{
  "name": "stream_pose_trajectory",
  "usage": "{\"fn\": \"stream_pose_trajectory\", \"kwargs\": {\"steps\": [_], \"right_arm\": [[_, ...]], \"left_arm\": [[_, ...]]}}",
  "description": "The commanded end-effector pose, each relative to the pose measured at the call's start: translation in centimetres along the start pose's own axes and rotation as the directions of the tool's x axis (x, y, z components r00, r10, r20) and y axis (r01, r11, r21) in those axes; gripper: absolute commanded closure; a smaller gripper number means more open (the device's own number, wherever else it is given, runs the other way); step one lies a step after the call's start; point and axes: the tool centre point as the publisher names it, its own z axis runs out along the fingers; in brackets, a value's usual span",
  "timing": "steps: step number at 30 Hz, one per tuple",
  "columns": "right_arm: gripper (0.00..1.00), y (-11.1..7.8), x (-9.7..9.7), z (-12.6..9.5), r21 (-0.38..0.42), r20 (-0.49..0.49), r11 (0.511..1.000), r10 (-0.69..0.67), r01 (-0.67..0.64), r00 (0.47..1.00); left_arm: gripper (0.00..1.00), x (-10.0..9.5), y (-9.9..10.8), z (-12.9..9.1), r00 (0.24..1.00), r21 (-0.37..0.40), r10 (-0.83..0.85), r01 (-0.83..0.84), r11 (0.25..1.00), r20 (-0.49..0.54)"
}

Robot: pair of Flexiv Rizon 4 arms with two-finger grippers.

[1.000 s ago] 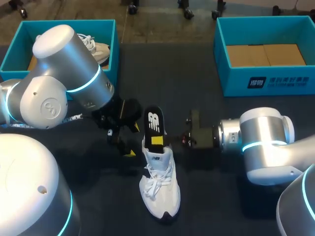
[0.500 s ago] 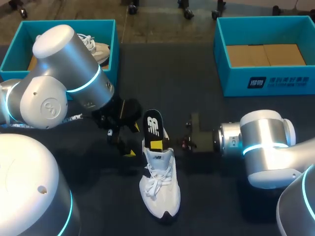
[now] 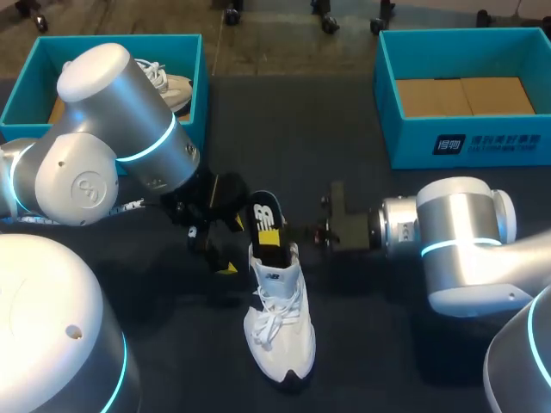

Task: Take the shoe out of the shoebox, open the shoe tongue, remove and reinsert the insole, then place the shoe into the shoebox

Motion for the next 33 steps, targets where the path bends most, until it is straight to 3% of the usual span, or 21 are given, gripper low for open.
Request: {"fn": "stream_pose_trajectory", "kwargs": {"steps": [1,3,4,9,19,26,27,29,30,33], "right_arm": [[0.77,0.4,-0.7,0.0,-0.008,-0.014,1.0,0.003,-0.003,1.0],[0.98,0.5,-1.0,0.1,-0.016,-0.017,1.0,0.018,-0.018,1.0],[1.0,0.5,-1.3,0.1,-0.015,-0.019,0.999,0.031,-0.032,0.999],[1.0,-0.4,-1.8,0.1,-0.017,-0.02,0.997,0.072,-0.073,0.997],[1.0,-4.5,-1.1,-0.4,-0.029,0.023,0.979,0.203,-0.202,0.979],[1.0,-4.4,-0.4,-0.2,-0.026,0.029,0.983,0.181,-0.181,0.983],[0.85,-4.2,-0.4,-0.1,-0.02,0.028,0.985,0.171,-0.17,0.985],[0.67,-3.7,-0.3,0.1,-0.002,0.019,0.989,0.15,-0.15,0.988],[0.63,-3.4,-0.2,0.2,0.007,0.02,0.99,0.139,-0.14,0.99],[0.64,-2.6,-0.1,0.5,0.019,0.018,0.993,0.119,-0.12,0.993]], "left_arm": [[0.0,0.0,0.0,0.1,1.0,0.0,0.001,-0.001,1.0,0.001],[0.0,0.0,0.0,0.1,1.0,0.0,0.001,-0.001,1.0,0.001],[0.0,0.0,0.0,0.1,1.0,0.0,0.001,-0.001,1.0,0.001],[0.0,0.0,0.0,0.1,1.0,0.0,0.001,-0.001,1.0,0.001],[0.0,0.0,0.0,0.1,1.0,0.0,0.001,-0.001,1.0,0.001],[0.0,0.0,0.0,0.1,1.0,0.0,0.001,-0.001,1.0,0.001],[0.0,0.0,0.0,0.1,1.0,0.0,0.001,-0.001,1.0,0.001],[0.0,0.0,0.0,0.1,1.0,0.0,0.001,-0.001,1.0,0.001],[0.0,0.0,0.0,0.1,1.0,0.0,0.001,-0.001,1.0,0.001],[0.0,0.0,0.0,0.1,1.0,0.0,0.001,-0.001,1.0,0.001]]}}
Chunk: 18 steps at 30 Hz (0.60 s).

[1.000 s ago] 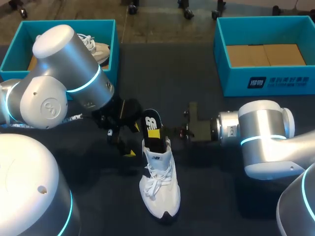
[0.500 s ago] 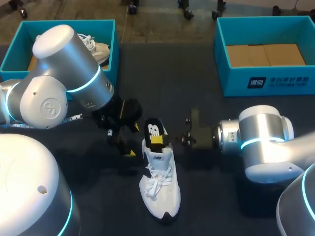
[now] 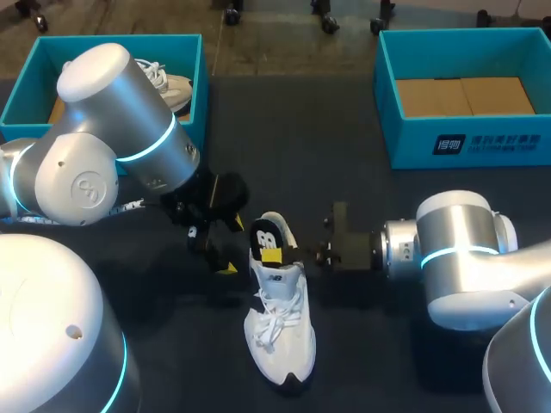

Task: Take the shoe out of the shoebox, open the shoe tongue, remove and reinsert the insole, then place the shoe into the shoebox

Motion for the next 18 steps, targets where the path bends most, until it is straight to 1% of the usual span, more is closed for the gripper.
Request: {"fn": "stream_pose_trajectory", "kwargs": {"steps": [1,6,10,11,12,13,14,15,18], "right_arm": [[0.64,1.0,0.2,0.5,0.028,0.0,0.999,-0.016,0.016,1.0],[0.65,2.2,0.3,0.5,0.033,-0.001,0.998,-0.045,0.045,0.999],[0.68,3.2,-0.1,0.3,0.03,0.0,0.998,-0.052,0.052,0.999],[0.71,3.3,-0.2,0.3,0.027,-0.001,0.998,-0.051,0.051,0.999],[0.76,3.4,-0.4,0.2,0.023,-0.002,0.999,-0.049,0.049,0.999],[0.84,3.5,-0.6,0.1,0.019,-0.003,0.999,-0.045,0.045,0.999],[0.96,3.5,-0.8,0.1,0.015,-0.003,0.999,-0.039,0.039,0.999],[1.0,3.5,-1.0,0.0,0.012,-0.003,0.999,-0.032,0.032,0.999],[1.0,3.1,-1.6,0.0,0.003,0.005,1.0,-0.006,0.006,1.0]], "left_arm": [[0.0,0.0,0.0,0.1,1.0,0.0,0.001,-0.001,1.0,0.001],[0.0,0.0,0.0,0.1,1.0,0.0,0.001,-0.001,1.0,0.001],[0.0,0.0,0.0,0.1,1.0,0.0,0.001,-0.001,1.0,0.001],[0.0,0.0,0.0,0.1,1.0,0.0,0.001,-0.001,1.0,0.001],[0.0,0.0,0.0,0.1,1.0,0.0,0.001,-0.001,1.0,0.001],[0.0,0.0,0.0,0.1,1.0,0.0,0.001,-0.001,1.0,0.001],[0.0,0.0,0.0,0.1,1.0,0.0,0.001,-0.001,1.0,0.001],[0.0,0.0,0.0,0.1,1.0,0.0,0.001,-0.001,1.0,0.001],[0.0,0.0,0.0,0.1,1.0,0.0,0.001,-0.001,1.0,0.001]]}}
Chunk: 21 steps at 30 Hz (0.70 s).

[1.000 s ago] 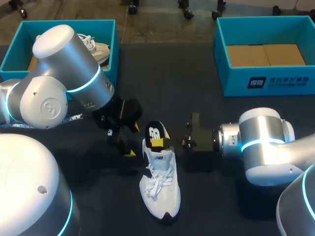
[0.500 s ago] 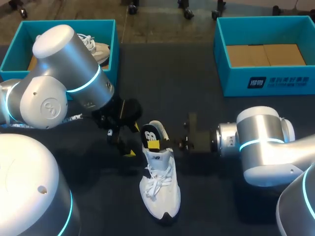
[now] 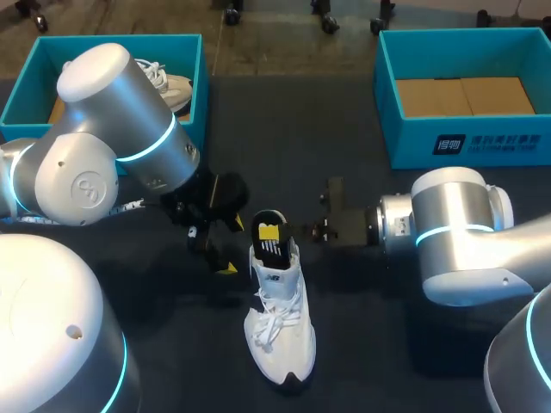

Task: Take the shoe out of the shoebox, open the shoe tongue, remove and reinsert the insole, then place the shoe into the shoebox

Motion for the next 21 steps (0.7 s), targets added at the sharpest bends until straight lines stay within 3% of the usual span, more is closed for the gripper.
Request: {"fn": "stream_pose_trajectory", "kwargs": {"steps": [1,12,16,19,20,21], "right_arm": [[1.0,-0.7,-0.9,0.0,-0.004,-0.006,1.0,0.024,-0.024,1.0],[1.0,-4.4,-1.1,0.4,-0.013,0.044,0.993,0.119,-0.118,0.992],[1.0,-4.6,-0.8,0.3,-0.021,0.054,0.992,0.122,-0.121,0.991],[1.0,-3.7,-0.3,0.1,-0.018,0.061,0.996,0.092,-0.091,0.994],[0.96,-3.5,-0.3,0.1,-0.017,0.065,0.996,0.086,-0.086,0.994],[0.73,-3.1,-0.2,0.0,-0.013,0.067,0.997,0.072,-0.071,0.995]], "left_arm": [[0.0,0.0,0.0,0.1,1.0,0.0,0.001,-0.001,1.0,0.001],[0.0,0.0,0.0,0.1,1.0,0.0,0.001,-0.001,1.0,0.001],[0.0,0.0,0.0,0.1,1.0,0.0,0.001,-0.001,1.0,0.001],[0.0,0.0,0.0,0.1,1.0,0.0,0.001,-0.001,1.0,0.001],[0.0,0.0,0.0,0.1,1.0,0.0,0.001,-0.001,1.0,0.001],[0.0,0.0,0.0,0.1,1.0,0.0,0.001,-0.001,1.0,0.001]]}}
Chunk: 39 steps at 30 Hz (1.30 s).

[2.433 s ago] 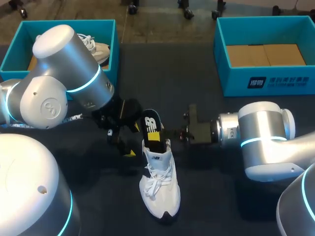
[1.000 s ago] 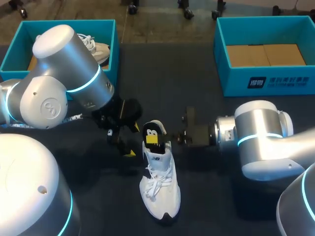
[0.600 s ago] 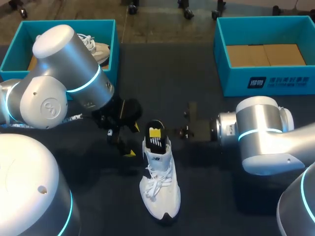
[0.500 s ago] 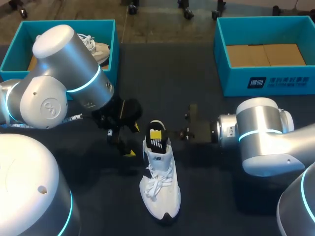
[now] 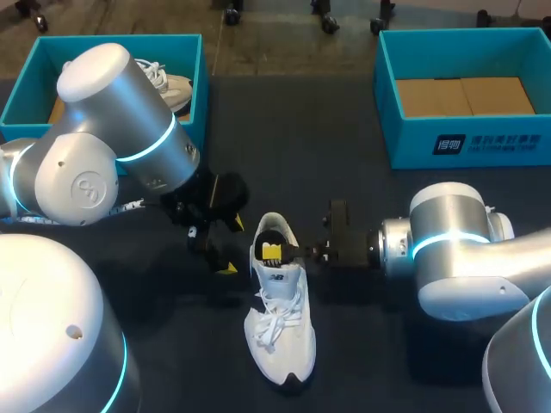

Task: Take the shoe out of the shoebox, open the shoe tongue, remove and reinsert the insole, then place the shoe into the shoebox

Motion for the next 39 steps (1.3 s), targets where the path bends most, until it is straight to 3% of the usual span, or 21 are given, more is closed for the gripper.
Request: {"fn": "stream_pose_trajectory", "kwargs": {"steps": [1,4,14,16,17,18,25,33,39], "right_arm": [[0.65,0.5,0.7,-0.1,0.004,0.023,1.0,-0.025,0.025,0.999],[0.56,1.4,0.9,-0.2,0.009,0.025,0.999,-0.044,0.044,0.999],[0.56,2.9,0.4,-0.1,0.03,0.02,0.997,-0.072,0.071,0.997],[0.64,3.0,0.2,0.0,0.033,0.017,0.997,-0.07,0.069,0.997],[0.77,3.0,0.0,0.0,0.034,0.015,0.997,-0.067,0.066,0.998],[1.0,3.0,-0.1,0.1,0.034,0.014,0.997,-0.063,0.063,0.998],[1.0,2.0,-1.1,0.0,0.024,0.028,1.0,-0.01,0.009,1.0],[1.0,-0.6,-1.1,-0.1,0.015,0.081,0.998,0.061,-0.062,0.995],[1.0,-0.1,0.2,-0.2,0.008,0.094,1.0,0.016,-0.016,0.995]], "left_arm": [[0.0,0.0,0.0,0.1,1.0,0.0,0.001,-0.001,1.0,0.001],[0.0,0.0,0.0,0.1,1.0,0.0,0.001,-0.001,1.0,0.001],[0.0,0.0,0.0,0.1,1.0,0.0,0.001,-0.001,1.0,0.001],[0.0,0.0,0.0,0.1,1.0,0.0,0.001,-0.001,1.0,0.001],[0.0,0.0,0.0,0.1,1.0,0.0,0.001,-0.001,1.0,0.001],[0.0,0.0,0.0,0.1,1.0,0.0,0.001,-0.001,1.0,0.001],[0.0,0.0,0.0,0.1,1.0,0.0,0.001,-0.001,1.0,0.001],[0.0,0.0,0.0,0.1,1.0,0.0,0.001,-0.001,1.0,0.001],[0.0,0.0,0.0,0.1,1.0,0.0,0.001,-0.001,1.0,0.001]]}}
